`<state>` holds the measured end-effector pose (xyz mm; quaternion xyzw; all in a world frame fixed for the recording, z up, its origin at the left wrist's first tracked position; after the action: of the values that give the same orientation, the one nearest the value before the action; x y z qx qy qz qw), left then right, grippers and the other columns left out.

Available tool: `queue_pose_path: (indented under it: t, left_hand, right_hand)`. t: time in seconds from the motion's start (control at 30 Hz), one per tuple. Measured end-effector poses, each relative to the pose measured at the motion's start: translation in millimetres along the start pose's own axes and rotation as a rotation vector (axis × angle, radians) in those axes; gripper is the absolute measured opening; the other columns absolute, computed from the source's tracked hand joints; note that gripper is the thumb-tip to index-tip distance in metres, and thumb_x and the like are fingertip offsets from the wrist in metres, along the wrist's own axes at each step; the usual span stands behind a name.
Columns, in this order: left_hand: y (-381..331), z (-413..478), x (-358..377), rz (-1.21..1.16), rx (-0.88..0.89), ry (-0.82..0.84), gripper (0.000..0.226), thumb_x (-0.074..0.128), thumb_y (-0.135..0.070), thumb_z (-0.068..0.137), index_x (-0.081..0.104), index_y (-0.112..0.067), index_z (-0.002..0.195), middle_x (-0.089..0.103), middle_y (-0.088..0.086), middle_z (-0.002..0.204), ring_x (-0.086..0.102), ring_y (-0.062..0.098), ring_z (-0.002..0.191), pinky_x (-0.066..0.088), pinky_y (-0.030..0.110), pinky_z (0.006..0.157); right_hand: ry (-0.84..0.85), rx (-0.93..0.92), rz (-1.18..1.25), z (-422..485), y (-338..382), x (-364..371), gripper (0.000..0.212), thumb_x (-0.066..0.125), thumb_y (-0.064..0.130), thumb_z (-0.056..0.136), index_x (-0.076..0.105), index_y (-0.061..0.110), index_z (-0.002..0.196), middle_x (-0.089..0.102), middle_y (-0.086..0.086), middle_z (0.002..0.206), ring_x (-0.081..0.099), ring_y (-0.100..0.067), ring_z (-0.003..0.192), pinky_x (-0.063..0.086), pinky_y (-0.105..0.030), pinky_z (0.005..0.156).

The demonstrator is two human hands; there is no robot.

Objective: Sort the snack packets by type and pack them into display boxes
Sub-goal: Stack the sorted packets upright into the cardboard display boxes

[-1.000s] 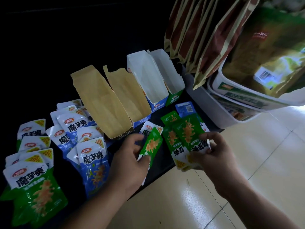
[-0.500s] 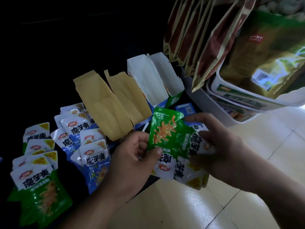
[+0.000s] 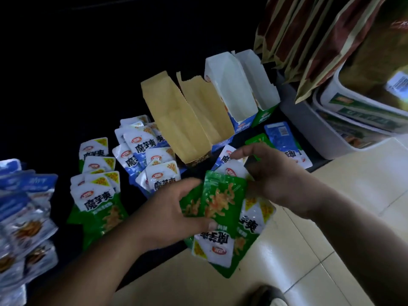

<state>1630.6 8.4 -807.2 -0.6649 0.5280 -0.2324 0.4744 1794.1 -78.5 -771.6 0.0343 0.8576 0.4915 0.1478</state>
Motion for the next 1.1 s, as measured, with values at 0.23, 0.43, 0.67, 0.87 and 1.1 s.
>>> queue_pose_path:
  t: [0.23,0.43,0.67,0.87,1.1]
  left_hand:
    - [26.1,-31.1,-23.0,-0.281,-0.049,-0.067,0.051,0.085,-0.006,0.080,0.067,-0.028,0.122,0.077,-0.009,0.117,0.072,0.009,0.111,0.059,0.027,0.092]
    - [38.0,-50.0,-56.7,-0.477,-0.045,-0.288,0.043,0.078,-0.005,0.086,0.067,-0.028,0.121,0.079,-0.006,0.113,0.074,0.013,0.107,0.060,0.026,0.084]
    - [50.2,-65.5,-54.7,-0.406,-0.108,-0.355,0.023,0.064,-0.036,0.100,0.063,-0.046,0.121,0.073,-0.027,0.113,0.068,-0.007,0.105,0.054,0.032,0.099]
    - [62.0,-79.7,-75.6,-0.377,-0.098,-0.406,0.016,0.062,-0.033,0.102,0.069,-0.041,0.114,0.076,-0.015,0.110,0.073,0.007,0.099,0.059,0.029,0.072]
    - [82.5,-91.3,-87.1,-0.562,-0.145,-0.447,0.020,0.060,-0.016,0.103,0.067,-0.027,0.119,0.077,-0.003,0.108,0.076,0.020,0.098,0.063,0.042,0.072]
  right_hand:
    - [-0.265,-0.006,0.285,32.7,18.4,31.8,0.034,0.086,0.006,0.079,0.071,0.018,0.107,0.075,-0.021,0.102,0.073,-0.031,0.082,0.057,-0.042,0.079]
    - [-0.103,0.123,0.590,20.7,14.2,89.2,0.035,0.079,0.030,0.086,0.066,0.003,0.106,0.076,-0.021,0.110,0.073,-0.045,0.100,0.057,-0.063,0.091]
    - [-0.036,0.005,0.574,4.0,13.7,144.0,0.040,0.061,-0.005,0.095,0.072,0.024,0.120,0.077,-0.011,0.116,0.071,-0.039,0.111,0.057,-0.056,0.097]
    - [0.161,-0.065,0.461,7.3,20.7,169.2,0.061,0.062,-0.016,0.090,0.057,0.020,0.140,0.070,-0.019,0.128,0.067,-0.044,0.116,0.052,-0.062,0.101]
    - [0.012,-0.058,0.367,13.8,6.8,158.4,0.064,0.076,-0.013,0.082,0.060,0.019,0.135,0.073,-0.015,0.123,0.070,-0.038,0.114,0.053,-0.062,0.101]
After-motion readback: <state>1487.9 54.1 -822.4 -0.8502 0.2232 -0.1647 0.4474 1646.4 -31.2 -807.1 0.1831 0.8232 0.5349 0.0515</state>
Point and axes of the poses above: each hand's wrist, its own z-axis towards the middle knuckle, its own x-axis out of the palm, y = z × x, the point moved 9 cm from there along z, towards the middle knuckle
